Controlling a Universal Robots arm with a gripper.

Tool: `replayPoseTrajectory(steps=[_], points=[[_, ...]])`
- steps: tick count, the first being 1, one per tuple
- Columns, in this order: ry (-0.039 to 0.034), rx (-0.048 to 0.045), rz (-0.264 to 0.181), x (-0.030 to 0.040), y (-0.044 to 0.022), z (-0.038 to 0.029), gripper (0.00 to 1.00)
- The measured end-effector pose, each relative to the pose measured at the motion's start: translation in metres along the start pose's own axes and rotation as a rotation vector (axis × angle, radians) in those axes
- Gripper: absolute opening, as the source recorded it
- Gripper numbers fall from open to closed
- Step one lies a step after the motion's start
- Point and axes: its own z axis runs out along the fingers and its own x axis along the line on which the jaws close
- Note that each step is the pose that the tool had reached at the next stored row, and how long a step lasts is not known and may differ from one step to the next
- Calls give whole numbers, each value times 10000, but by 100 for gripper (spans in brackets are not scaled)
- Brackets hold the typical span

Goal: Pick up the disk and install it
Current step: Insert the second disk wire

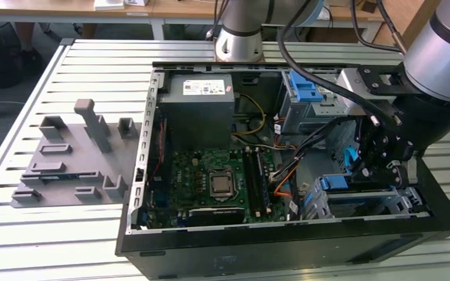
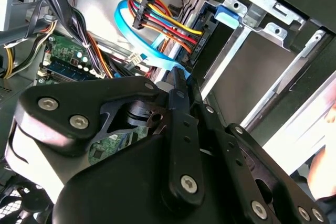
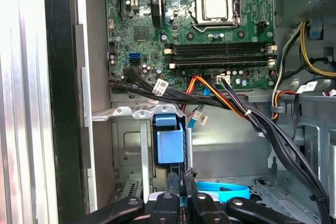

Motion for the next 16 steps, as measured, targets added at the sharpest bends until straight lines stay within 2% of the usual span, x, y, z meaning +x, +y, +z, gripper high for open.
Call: replayPoseTrajectory(steps=[16], points=[[-2, -1, 21, 1, -18, 49, 16]])
